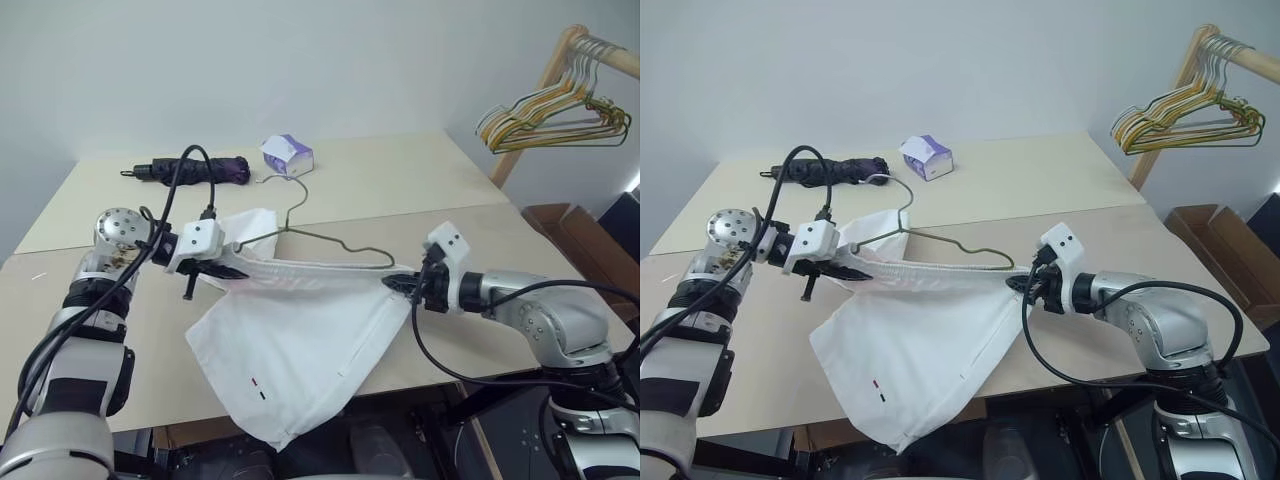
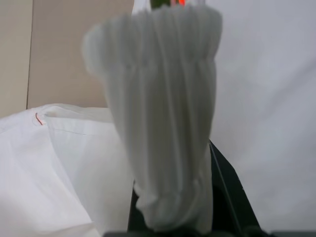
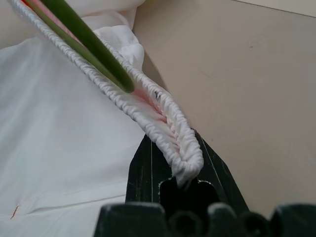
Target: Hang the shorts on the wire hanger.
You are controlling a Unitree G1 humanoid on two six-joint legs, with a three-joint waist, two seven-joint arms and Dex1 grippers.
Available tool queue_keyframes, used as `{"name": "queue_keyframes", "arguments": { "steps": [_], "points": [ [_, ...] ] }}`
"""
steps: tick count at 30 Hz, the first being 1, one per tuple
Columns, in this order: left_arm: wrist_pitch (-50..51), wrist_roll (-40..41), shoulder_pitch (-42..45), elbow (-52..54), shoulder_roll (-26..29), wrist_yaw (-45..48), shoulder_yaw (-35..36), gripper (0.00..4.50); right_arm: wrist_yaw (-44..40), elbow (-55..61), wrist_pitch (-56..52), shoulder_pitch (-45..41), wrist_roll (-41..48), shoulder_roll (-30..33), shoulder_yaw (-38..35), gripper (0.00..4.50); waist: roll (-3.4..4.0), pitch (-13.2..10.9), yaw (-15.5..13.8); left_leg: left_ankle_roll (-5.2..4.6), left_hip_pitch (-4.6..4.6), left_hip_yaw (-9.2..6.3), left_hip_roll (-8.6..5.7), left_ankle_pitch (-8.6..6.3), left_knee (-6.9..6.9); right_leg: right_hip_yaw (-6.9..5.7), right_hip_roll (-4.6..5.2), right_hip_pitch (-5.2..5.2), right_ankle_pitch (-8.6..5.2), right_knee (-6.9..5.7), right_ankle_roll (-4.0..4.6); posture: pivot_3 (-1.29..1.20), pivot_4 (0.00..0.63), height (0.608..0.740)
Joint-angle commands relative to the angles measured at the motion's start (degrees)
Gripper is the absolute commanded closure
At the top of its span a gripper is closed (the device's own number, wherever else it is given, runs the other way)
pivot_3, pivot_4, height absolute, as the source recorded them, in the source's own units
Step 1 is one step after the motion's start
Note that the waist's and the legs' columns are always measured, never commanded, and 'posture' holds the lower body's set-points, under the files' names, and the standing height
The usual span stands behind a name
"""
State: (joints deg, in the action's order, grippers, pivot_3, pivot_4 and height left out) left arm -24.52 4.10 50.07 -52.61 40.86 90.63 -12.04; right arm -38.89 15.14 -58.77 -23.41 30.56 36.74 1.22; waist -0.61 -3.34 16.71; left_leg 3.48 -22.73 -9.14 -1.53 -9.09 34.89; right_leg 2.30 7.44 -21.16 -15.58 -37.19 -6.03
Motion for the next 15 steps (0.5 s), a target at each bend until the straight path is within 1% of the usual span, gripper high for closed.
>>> {"name": "queue_keyframes", "arguments": {
  "steps": [1, 4, 8, 15],
  "points": [
    [-2.25, -3.13, 0.72, -0.7, 3.14, -1.25, 0.32, 4.5, 0.19, -0.39, 0.99, -0.6, -0.84, 2.33, -2.66, 4.43, 0.0, 0.0, 0.0, 0.0, 0.0, 0.0, 0.0, 0.0, 0.0, 0.0, 0.0, 0.0, 0.0, 0.0, 0.0, -0.26, 0.0, 0.74],
    [-4.66, -7.36, 0.99, -2.08, 3.78, -5.13, -1.25, 4.5, -0.17, -0.54, 1.14, -0.74, -0.96, 2.64, -2.76, 4.43, 0.0, 0.0, -0.01, 0.0, 0.0, 0.0, 0.0, 0.0, 0.0, 0.0, 0.0, 0.0, 0.0, 0.0, 0.0, -0.26, 0.0, 0.74],
    [-7.7, -14.6, 1.69, -4.34, 4.55, -13.67, -4.23, 4.5, -1.21, -0.01, 1.48, -0.71, -0.97, 3.56, -2.91, 4.43, 0.0, 0.0, -0.1, 0.0, 0.0, 0.0, 0.0, 0.0, 0.01, 0.0, 0.0, 0.0, 0.0, 0.0, 0.0, -0.26, 0.0, 0.74],
    [-9.02, -17.0, 2.47, -6.21, 4.39, -16.07, -6.21, 4.5, -2.89, 1.74, 2.86, -1.37, -1.08, 4.71, -2.35, 4.43, 0.0, 0.0, 0.0, 0.0, -0.01, 0.0, 0.0, 0.0, 0.0, 0.0, 0.0, 0.0, 0.0, 0.01, -0.01, -0.27, 0.0, 0.74]
  ]
}}
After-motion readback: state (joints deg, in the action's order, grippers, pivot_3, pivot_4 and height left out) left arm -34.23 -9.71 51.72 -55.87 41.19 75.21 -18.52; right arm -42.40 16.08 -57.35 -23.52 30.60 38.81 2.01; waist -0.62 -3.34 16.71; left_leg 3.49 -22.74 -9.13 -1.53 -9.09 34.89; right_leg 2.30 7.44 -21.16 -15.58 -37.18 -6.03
